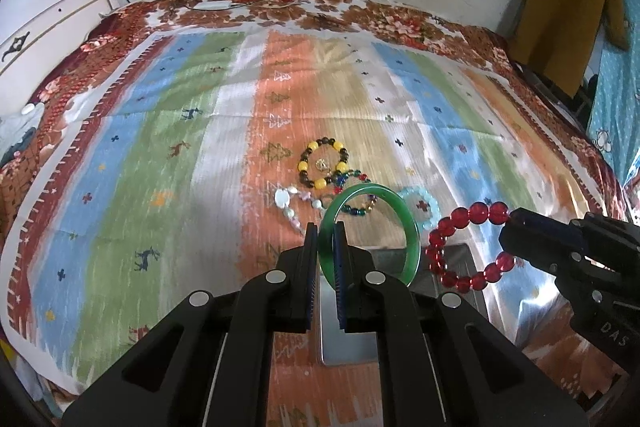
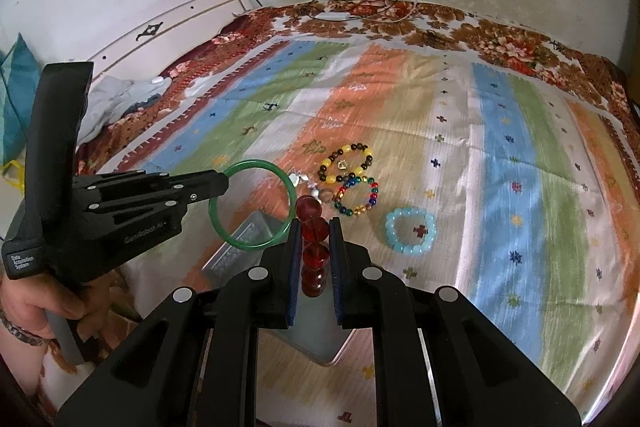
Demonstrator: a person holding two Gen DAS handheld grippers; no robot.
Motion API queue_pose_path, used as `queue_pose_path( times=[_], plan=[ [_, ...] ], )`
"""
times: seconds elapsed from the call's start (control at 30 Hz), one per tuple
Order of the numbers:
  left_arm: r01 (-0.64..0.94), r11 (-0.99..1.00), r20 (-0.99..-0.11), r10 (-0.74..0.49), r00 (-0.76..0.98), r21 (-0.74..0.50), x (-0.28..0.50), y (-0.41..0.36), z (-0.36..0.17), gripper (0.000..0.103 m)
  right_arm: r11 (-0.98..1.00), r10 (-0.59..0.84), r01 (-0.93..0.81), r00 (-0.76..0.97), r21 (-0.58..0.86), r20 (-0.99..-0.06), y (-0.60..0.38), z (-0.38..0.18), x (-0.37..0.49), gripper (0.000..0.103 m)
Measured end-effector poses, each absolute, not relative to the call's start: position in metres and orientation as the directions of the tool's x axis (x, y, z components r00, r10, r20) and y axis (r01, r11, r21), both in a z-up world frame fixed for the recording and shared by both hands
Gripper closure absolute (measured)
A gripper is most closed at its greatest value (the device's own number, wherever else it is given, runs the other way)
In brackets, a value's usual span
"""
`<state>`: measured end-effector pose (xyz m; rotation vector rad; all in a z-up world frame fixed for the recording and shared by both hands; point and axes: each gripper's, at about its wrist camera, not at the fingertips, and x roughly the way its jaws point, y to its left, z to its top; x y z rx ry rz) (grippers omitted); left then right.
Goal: Organize jewelry
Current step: 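Open both tools to drop the bangle and red bracelet into the tin, then withdraw both tools and move toward the yellow-black and multicolour bead bracelets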
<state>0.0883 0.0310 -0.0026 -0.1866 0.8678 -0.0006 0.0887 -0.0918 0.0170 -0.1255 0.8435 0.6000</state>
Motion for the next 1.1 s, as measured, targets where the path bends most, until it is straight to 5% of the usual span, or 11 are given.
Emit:
queue_pose_path(
  times=[0.33, 0.4, 0.43, 0.47, 0.5, 0.53, 1.1],
  plan=[
    [-0.035, 0.988, -0.784, -0.098, 0.613, -0.151, 0.075, 0.014, -0.014, 0.095, 0.82, 0.466, -0.547, 0.466, 0.17, -0.752, -0.096, 0.005, 0.078, 0.089],
    [-0.044, 0.984, -0.8, -0.113, 0.589, -0.172, 0.078, 0.016, -0.02, 0.092, 0.823, 0.477, -0.533, 0.457, 0.199, -0.75, -0.099, 0.003, 0.079, 0.082],
    [-0.067, 0.982, -0.801, -0.102, 0.59, -0.174, 0.079, 0.02, -0.02, 0.088, 0.829, 0.469, -0.527, 0.471, 0.188, -0.747, -0.1, 0.004, 0.079, 0.068],
    [-0.095, 0.979, -0.803, -0.089, 0.59, -0.178, 0.08, 0.026, -0.019, 0.072, 0.833, 0.463, -0.523, 0.484, 0.179, -0.743, -0.102, 0.006, 0.078, 0.058],
    [-0.11, 0.974, -0.803, -0.098, 0.588, -0.199, 0.08, 0.031, -0.02, 0.058, 0.837, 0.458, -0.519, 0.496, 0.17, -0.738, -0.103, 0.007, 0.078, 0.058],
    [-0.12, 0.968, -0.803, -0.112, 0.586, -0.222, 0.08, 0.034, -0.021, 0.056, 0.839, 0.457, -0.518, 0.5, 0.169, -0.736, -0.104, 0.008, 0.078, 0.058],
    [-0.183, 0.954, -0.81, -0.09, 0.58, -0.237, 0.083, 0.049, -0.021, 0.048, 0.856, 0.44, -0.48, 0.478, 0.193, -0.76, -0.111, -0.003, 0.096, 0.053]
  ],
)
